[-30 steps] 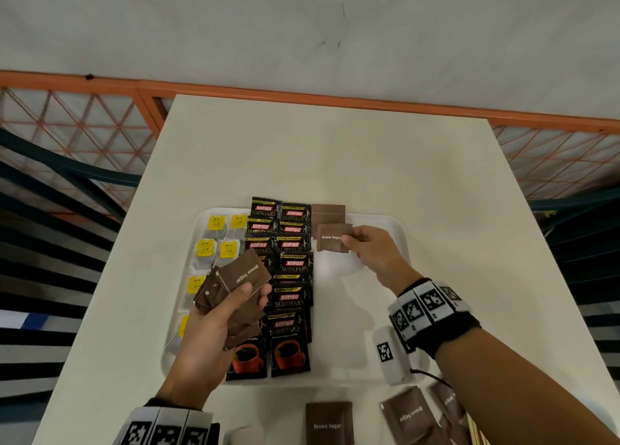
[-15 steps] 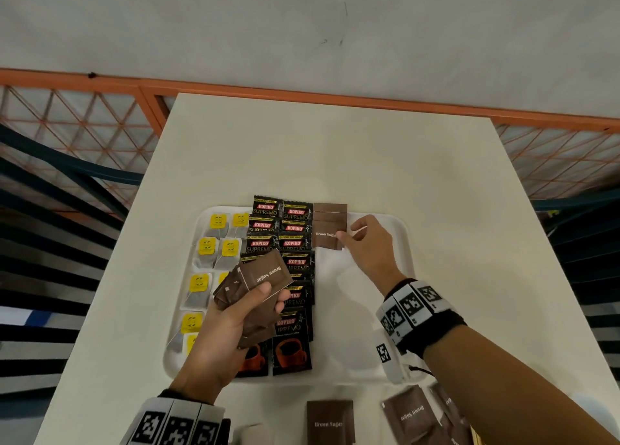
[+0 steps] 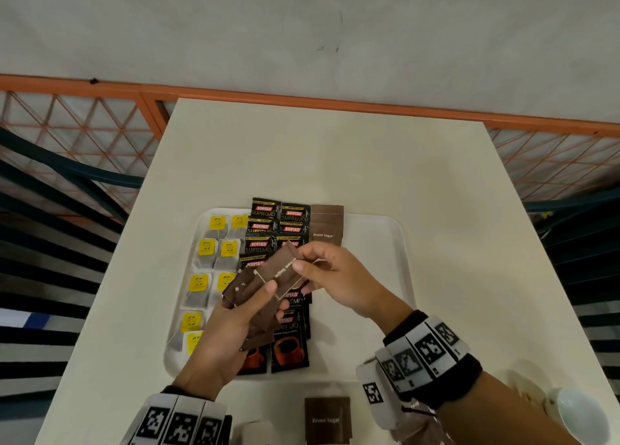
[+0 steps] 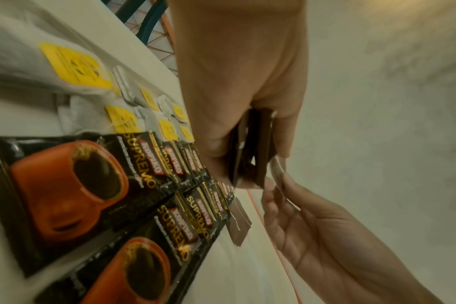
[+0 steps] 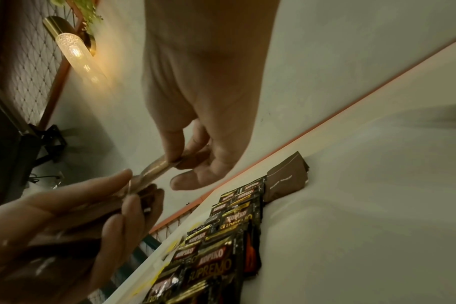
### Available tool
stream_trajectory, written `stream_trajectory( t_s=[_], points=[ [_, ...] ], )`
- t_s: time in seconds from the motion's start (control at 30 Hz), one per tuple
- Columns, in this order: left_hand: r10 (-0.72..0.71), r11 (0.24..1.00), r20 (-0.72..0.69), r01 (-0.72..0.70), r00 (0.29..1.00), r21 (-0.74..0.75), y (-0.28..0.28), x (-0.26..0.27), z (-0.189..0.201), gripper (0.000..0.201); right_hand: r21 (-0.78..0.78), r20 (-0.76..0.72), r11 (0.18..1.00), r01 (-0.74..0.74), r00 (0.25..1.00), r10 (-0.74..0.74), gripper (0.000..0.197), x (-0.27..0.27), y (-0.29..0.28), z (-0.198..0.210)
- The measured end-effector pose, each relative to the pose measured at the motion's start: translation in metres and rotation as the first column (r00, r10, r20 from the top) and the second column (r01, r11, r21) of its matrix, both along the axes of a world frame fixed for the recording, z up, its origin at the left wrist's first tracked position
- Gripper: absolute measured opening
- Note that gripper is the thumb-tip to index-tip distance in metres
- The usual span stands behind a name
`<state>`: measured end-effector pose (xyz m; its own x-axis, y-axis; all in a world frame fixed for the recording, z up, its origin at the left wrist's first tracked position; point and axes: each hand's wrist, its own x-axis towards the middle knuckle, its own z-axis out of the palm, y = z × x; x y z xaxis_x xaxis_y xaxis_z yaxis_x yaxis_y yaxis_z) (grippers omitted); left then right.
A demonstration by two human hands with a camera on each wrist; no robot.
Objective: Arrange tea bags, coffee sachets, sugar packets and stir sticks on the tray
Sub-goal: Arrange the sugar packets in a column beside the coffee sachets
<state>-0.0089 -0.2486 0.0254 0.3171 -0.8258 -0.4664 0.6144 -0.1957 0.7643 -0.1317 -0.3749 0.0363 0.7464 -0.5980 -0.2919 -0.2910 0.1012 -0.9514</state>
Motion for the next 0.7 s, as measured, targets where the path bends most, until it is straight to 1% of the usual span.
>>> stream_trajectory(
  t_s=[0.07,0.1,0.17,0.27,0.37,0.4,0.43,0.53,0.57,0.63,0.7],
  points=[
    [0.052,0.998,-0.022,-0.051,0.998,0.026,0.002,0.004,-0.002,0.048,-0.042,-0.012,0.998,0.045,0.999,-0.046,0.016,-0.003,-0.003,0.001],
    [0.076,0.997,-0.049,-0.075,0.996,0.03,0.002,0.005,-0.001,0.043,-0.109,-0.02,0.992,0.069,0.997,-0.072,0.017,-0.005,-0.004,0.001],
    [0.077,0.997,-0.091,-0.074,0.993,0.036,0.001,0.008,-0.001,0.04,-0.233,-0.002,0.968,0.088,0.996,-0.091,0.017,-0.007,-0.004,0.001],
    [0.031,0.999,-0.091,-0.026,0.995,0.047,-0.004,0.006,0.006,0.039,-0.284,0.055,0.958,0.032,0.998,-0.017,0.024,-0.011,-0.003,0.002],
    [0.055,0.998,-0.07,-0.053,0.996,0.034,-0.007,0.003,0.009,0.02,-0.323,0.038,0.946,-0.039,0.998,0.054,0.027,-0.016,-0.005,0.0],
    [0.077,0.996,-0.063,-0.075,0.995,0.039,-0.006,0.002,0.009,0.017,-0.306,0.035,0.951,-0.051,0.997,0.064,0.029,-0.017,-0.004,-0.002],
    [0.095,0.995,-0.05,-0.093,0.994,0.048,-0.006,0.002,0.009,0.019,-0.266,0.033,0.962,-0.059,0.997,0.07,0.03,-0.018,-0.003,-0.003],
    [0.104,0.991,0.014,-0.104,0.995,0.08,-0.004,-0.001,0.004,0.034,-0.081,0.043,0.995,-0.05,0.998,0.054,0.025,-0.02,0.002,-0.005],
    [0.097,0.991,0.022,-0.099,0.995,0.086,-0.004,-0.002,0.003,0.034,-0.044,0.057,0.999,-0.024,0.998,0.026,0.023,-0.02,0.003,-0.005],
    [0.092,0.991,0.03,-0.095,0.995,0.093,-0.004,-0.005,0.003,0.022,0.005,0.083,0.999,0.054,0.995,-0.054,0.022,-0.018,0.001,-0.008],
    [0.097,0.99,0.034,-0.1,0.995,0.099,-0.004,-0.005,0.003,0.013,0.078,0.066,0.983,0.165,0.983,-0.171,0.024,-0.019,-0.005,-0.012]
  ],
)
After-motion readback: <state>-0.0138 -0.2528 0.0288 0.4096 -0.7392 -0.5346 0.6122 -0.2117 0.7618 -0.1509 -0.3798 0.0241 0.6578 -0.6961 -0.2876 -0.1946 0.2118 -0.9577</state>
